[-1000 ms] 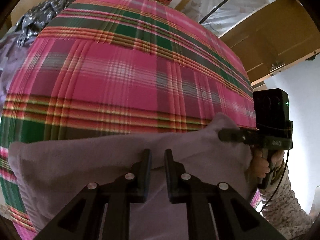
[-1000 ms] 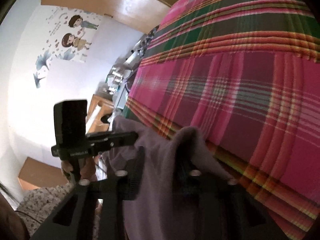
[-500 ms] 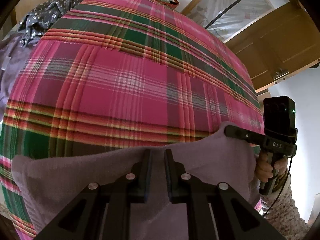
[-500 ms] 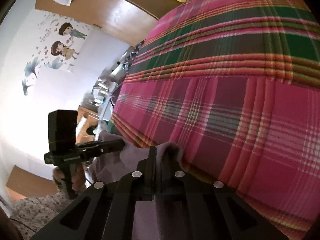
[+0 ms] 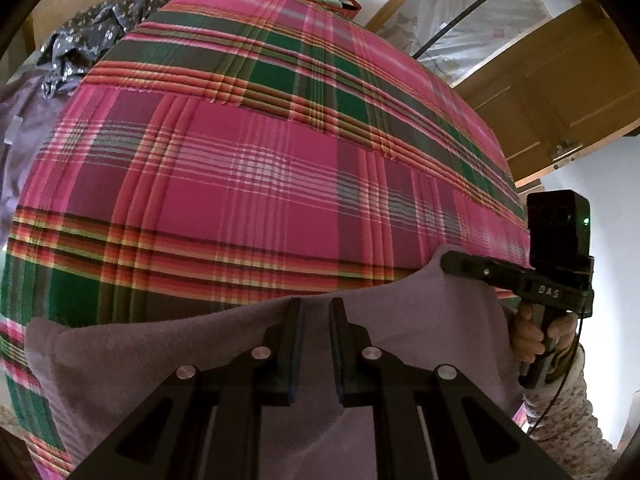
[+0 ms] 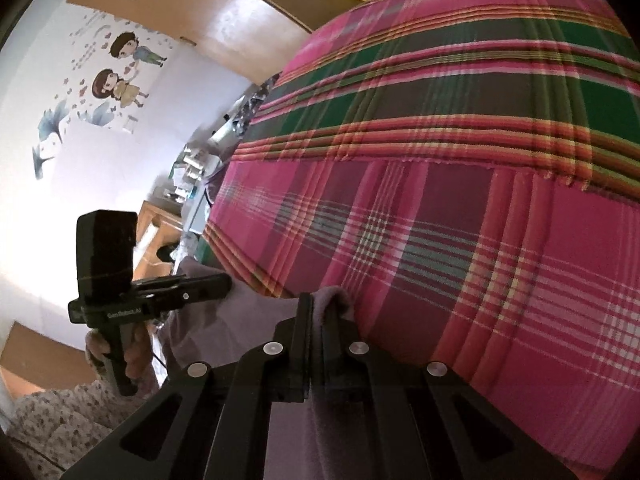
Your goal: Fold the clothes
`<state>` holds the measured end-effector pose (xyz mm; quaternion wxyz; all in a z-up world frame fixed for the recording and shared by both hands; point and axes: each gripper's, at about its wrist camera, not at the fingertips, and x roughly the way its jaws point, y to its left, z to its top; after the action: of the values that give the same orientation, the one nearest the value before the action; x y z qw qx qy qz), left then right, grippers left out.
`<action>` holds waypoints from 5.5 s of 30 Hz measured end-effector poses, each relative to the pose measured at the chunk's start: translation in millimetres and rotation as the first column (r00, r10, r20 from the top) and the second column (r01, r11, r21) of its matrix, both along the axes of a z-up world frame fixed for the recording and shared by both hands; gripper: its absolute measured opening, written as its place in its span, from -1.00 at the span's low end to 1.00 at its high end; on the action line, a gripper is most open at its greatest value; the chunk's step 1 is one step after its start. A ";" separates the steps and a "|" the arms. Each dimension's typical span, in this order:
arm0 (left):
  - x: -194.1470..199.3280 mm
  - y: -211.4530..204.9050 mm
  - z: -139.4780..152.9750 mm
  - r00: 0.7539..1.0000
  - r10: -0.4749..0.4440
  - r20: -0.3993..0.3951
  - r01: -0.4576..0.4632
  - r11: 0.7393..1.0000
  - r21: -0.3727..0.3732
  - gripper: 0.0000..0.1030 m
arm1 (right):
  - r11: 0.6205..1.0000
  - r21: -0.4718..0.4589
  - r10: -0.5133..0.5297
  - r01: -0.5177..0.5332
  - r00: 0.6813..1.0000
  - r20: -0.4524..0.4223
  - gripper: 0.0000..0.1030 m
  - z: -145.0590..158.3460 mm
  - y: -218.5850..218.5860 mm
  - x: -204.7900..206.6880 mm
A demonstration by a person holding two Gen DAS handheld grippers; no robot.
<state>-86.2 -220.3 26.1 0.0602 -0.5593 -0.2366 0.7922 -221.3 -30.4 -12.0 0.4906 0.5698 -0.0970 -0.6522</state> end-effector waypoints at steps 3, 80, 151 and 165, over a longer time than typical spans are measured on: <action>1.4 4.7 5.1 1.000 -0.006 -0.013 0.006 1.000 -0.005 -0.75 | 1.000 0.003 0.013 -0.013 0.999 -0.034 -0.61 9.5 4.9 3.5; 18.2 69.4 -2.1 0.984 -0.178 -0.009 0.178 0.982 0.067 -0.70 | 0.943 0.272 0.000 0.192 0.816 -0.578 -0.71 34.7 107.9 111.5; 213.7 -98.6 -23.6 0.942 0.327 -0.075 -0.292 0.909 0.298 -0.43 | 0.979 0.193 0.172 -0.058 0.742 -0.648 -0.26 20.8 -77.6 314.4; 216.7 -100.9 -28.6 0.935 0.343 -0.087 -0.293 0.889 0.353 -0.43 | 0.971 0.230 0.207 -0.064 0.708 -0.675 -0.26 26.6 -123.3 314.5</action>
<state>130.5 -321.2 -2.6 0.0407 -0.4348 -0.4509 0.7785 93.2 -153.7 14.6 0.4812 0.3329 0.1989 -0.7861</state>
